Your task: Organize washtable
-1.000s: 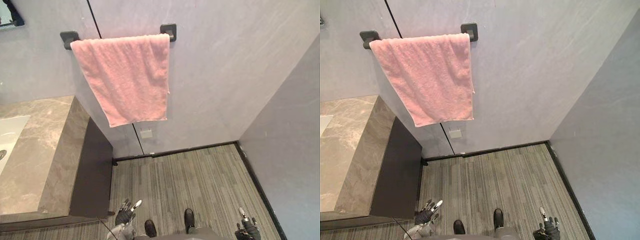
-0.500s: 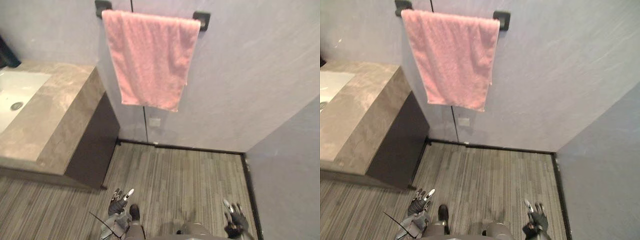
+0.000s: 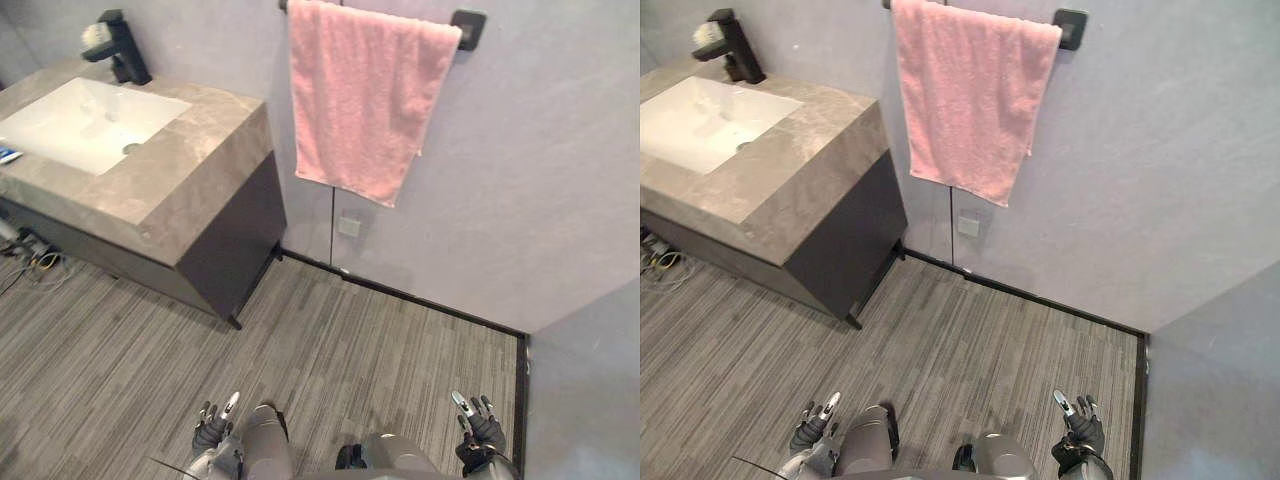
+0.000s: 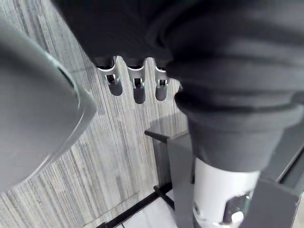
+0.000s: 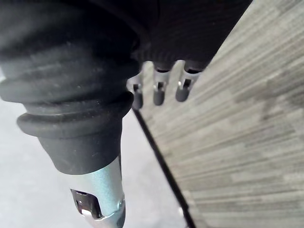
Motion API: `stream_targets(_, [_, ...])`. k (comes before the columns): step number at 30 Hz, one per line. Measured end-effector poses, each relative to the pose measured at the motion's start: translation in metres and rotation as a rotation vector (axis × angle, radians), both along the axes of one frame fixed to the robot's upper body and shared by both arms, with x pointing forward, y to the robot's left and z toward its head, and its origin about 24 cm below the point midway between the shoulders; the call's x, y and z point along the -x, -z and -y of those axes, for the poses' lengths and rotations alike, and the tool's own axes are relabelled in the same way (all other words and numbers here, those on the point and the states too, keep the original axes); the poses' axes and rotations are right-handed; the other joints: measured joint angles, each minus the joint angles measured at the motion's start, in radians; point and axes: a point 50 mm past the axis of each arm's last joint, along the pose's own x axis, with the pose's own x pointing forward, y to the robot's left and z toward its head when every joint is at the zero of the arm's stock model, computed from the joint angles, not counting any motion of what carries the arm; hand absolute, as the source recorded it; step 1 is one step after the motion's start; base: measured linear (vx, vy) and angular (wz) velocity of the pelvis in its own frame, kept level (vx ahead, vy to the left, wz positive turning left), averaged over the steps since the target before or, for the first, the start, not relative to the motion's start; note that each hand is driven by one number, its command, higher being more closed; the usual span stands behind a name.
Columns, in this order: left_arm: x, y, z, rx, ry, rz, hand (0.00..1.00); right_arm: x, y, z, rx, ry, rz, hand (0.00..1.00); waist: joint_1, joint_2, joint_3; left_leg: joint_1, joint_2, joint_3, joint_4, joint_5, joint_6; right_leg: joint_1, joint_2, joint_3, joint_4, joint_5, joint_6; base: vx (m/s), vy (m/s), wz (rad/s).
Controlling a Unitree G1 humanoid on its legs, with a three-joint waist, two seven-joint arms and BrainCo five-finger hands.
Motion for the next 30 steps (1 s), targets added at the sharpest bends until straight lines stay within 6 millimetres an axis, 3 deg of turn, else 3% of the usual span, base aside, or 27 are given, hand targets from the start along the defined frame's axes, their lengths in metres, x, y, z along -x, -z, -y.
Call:
stream_targets(1, [-0.009,-0.003,0.002,0.0,0.014,0.023,0.0,0.002,0.001,-0.001,-0.002,0.002,-0.005,0.0,-0.006,0.001,-0.004,0.063,0.053,0.057,0.061,-0.025,0.01,-0.006,-0.019,-0.055,-0.013,0.008,0.004,-0.05,0.03,1.05])
stream_targets(4, [-0.022,-0.007,0.003,-0.011,0.037,0.056,0.0,0.012,0.003,0.001,0.001,0.028,-0.028,0.0,-0.038,0.01,-0.025,0.212,0.125,0.146,0.037,-0.028,0.016,-0.016,-0.066,-0.175,-0.013,0.008,0.005,-0.07,0.064,1.45])
stream_targets(6, [-0.038,-0.013,0.011,-0.01,0.078,0.101,0.0,0.025,0.005,0.006,0.004,0.084,-0.052,0.0,-0.075,0.033,-0.08,0.282,0.16,0.206,-0.041,-0.006,-0.005,-0.067,-0.122,-0.282,0.016,0.009,0.006,-0.08,0.153,1.89])
stream_targets(7, [-0.051,-0.017,0.02,-0.003,0.123,0.131,0.0,0.032,0.006,0.011,0.005,0.136,-0.064,0.0,-0.101,0.05,-0.095,0.322,0.17,0.229,-0.137,0.051,-0.013,-0.089,-0.169,-0.333,0.052,0.009,0.006,-0.08,0.215,1.96])
stream_targets(8, [-0.057,-0.019,0.024,-0.001,0.151,0.144,0.0,0.034,0.006,0.012,0.001,0.162,-0.066,0.0,-0.121,0.053,-0.097,0.33,0.163,0.268,-0.209,0.103,-0.024,-0.095,-0.199,-0.352,0.073,0.009,0.006,-0.09,0.258,2.25])
stream_targets(9, [-0.063,-0.022,0.032,0.005,0.191,0.158,0.0,0.042,0.009,0.014,-0.008,0.202,-0.087,0.0,-0.135,0.048,-0.107,0.344,0.116,0.278,-0.323,0.108,-0.058,-0.098,-0.248,-0.369,0.112,0.014,0.014,-0.07,0.212,1.71])
stream_targets(10, [-0.063,-0.021,0.035,0.003,0.206,0.155,0.0,0.047,0.012,0.013,-0.016,0.213,-0.107,0.0,-0.138,0.041,-0.126,0.357,0.086,0.27,-0.376,0.106,-0.061,-0.107,-0.27,-0.369,0.123,0.021,0.022,-0.08,0.369,1.75])
stream_targets(11, [-0.064,-0.021,0.038,0.002,0.227,0.155,0.0,0.051,0.015,0.01,-0.03,0.227,-0.125,0.0,-0.137,0.039,-0.157,0.354,0.059,0.264,-0.454,0.088,-0.09,-0.115,-0.288,-0.364,0.11,0.04,0.053,-0.07,0.371,1.22])
stream_targets(12, [-0.064,-0.022,0.039,-0.003,0.236,0.158,0.0,0.046,0.014,0.01,-0.037,0.233,-0.107,0.0,-0.132,0.055,-0.165,0.349,0.052,0.265,-0.504,0.046,-0.153,-0.124,-0.296,-0.364,0.117,0.052,0.071,-0.06,0.442,0.99])
stream_targets(14, [-0.066,-0.023,0.038,-0.008,0.242,0.16,0.0,0.027,0.011,0.01,-0.044,0.236,-0.062,0.0,-0.139,0.073,-0.172,0.35,0.002,0.271,-0.623,0.013,-0.2,-0.167,-0.338,-0.379,0.15,0.068,0.098,-0.06,0.423,0.7])
stream_targets(15, [-0.069,-0.024,0.039,-0.008,0.248,0.167,0.0,0.022,0.01,0.011,-0.046,0.247,-0.055,0.0,-0.136,0.077,-0.168,0.357,-0.04,0.27,-0.691,0.014,-0.2,-0.174,-0.365,-0.38,0.147,0.091,0.118,-0.08,0.371,0.65])
stream_targets(17, [-0.065,-0.022,0.038,-0.01,0.251,0.158,0.0,0.019,0.009,0.013,-0.047,0.269,-0.045,0.0,-0.131,0.09,-0.161,0.381,-0.077,0.266,-0.738,0.013,-0.199,-0.15,-0.383,-0.371,0.114,0.147,0.131,-0.05,0.299,0.41])
stream_targets(18, [-0.06,-0.02,0.034,-0.02,0.248,0.14,0.0,0.019,0.009,0.013,-0.046,0.272,-0.048,0.0,-0.124,0.094,-0.157,0.387,-0.086,0.268,-0.713,0.013,-0.198,-0.119,-0.379,-0.35,0.061,0.209,0.132,-0.01,0.286,0.24])
stream_targets(19, [-0.058,-0.02,0.029,-0.043,0.252,0.131,0.0,0.015,0.009,0.01,-0.052,0.27,-0.043,0.0,-0.107,0.079,-0.141,0.349,-0.084,0.27,-0.62,-0.009,-0.17,-0.087,-0.377,-0.33,-0.001,0.27,0.135,-0.03,0.219,0.19])
stream_targets(20, [-0.06,-0.021,0.025,-0.062,0.253,0.136,0.0,0.01,0.007,0.008,-0.055,0.262,-0.027,0.0,-0.103,0.066,-0.131,0.313,-0.106,0.255,-0.613,-0.059,-0.161,-0.06,-0.385,-0.307,-0.056,0.321,0.161,-0.11,0.255,0.28])
stream_targets(21, [-0.061,-0.023,0.024,-0.075,0.26,0.141,0.0,0.007,0.003,0.013,-0.034,0.262,-0.009,0.0,-0.1,0.096,-0.135,0.309,-0.14,0.227,-0.762,0.012,-0.14,-0.058,-0.381,-0.286,-0.078,0.359,0.19,-0.17,0.297,0.1])
stream_targets(22, [-0.063,-0.025,0.02,-0.1,0.265,0.144,0.0,-0.002,0.002,0.013,-0.04,0.25,0.009,0.0,-0.085,0.087,-0.112,0.313,-0.157,0.243,-0.763,0.072,-0.076,-0.094,-0.386,-0.191,-0.065,0.348,0.225,-0.15,0.249,-0.05])
stream_targets(23, [-0.061,-0.025,0.013,-0.114,0.248,0.136,0.0,-0.006,0.002,0.008,-0.055,0.232,0.013,0.0,-0.08,0.1,-0.105,0.302,-0.152,0.242,-0.751,0.07,-0.074,-0.108,-0.353,-0.117,-0.098,0.328,0.242,-0.1,0.142,-0.09])
stream_targets(25, [-0.061,-0.028,-0.001,-0.159,0.232,0.145,0.0,-0.017,0.001,-0.007,-0.082,0.16,0.033,0.0,-0.081,0.099,-0.092,0.284,-0.14,0.214,-0.749,0.069,-0.063,-0.108,-0.192,0.13,-0.177,0.303,0.229,-0.08,0.044,0.35])
stream_targets(27, [-0.059,-0.03,-0.003,-0.158,0.203,0.156,0.0,-0.021,-0.002,-0.009,-0.081,0.142,0.054,0.0,-0.076,0.06,-0.091,0.297,-0.172,0.199,-0.745,0.057,-0.047,-0.091,-0.166,0.173,-0.157,0.274,0.213,-0.03,0.01,0.3])
stream_targets(29, [-0.053,-0.026,0.004,-0.133,0.188,0.144,0.0,-0.026,-0.007,-0.012,-0.079,0.109,0.086,0.0,-0.084,0.061,-0.084,0.291,-0.163,0.177,-0.716,0.043,-0.05,-0.08,-0.155,0.186,-0.129,0.269,0.221,-0.02,-0.018,0.27])
stream_targets(30, [-0.053,-0.026,0.01,-0.116,0.189,0.148,0.0,-0.023,-0.006,-0.014,-0.082,0.092,0.082,0.0,-0.084,0.068,-0.084,0.291,-0.158,0.157,-0.715,0.047,-0.053,-0.07,-0.148,0.176,-0.137,0.26,0.205,0.01,-0.084,0.32])
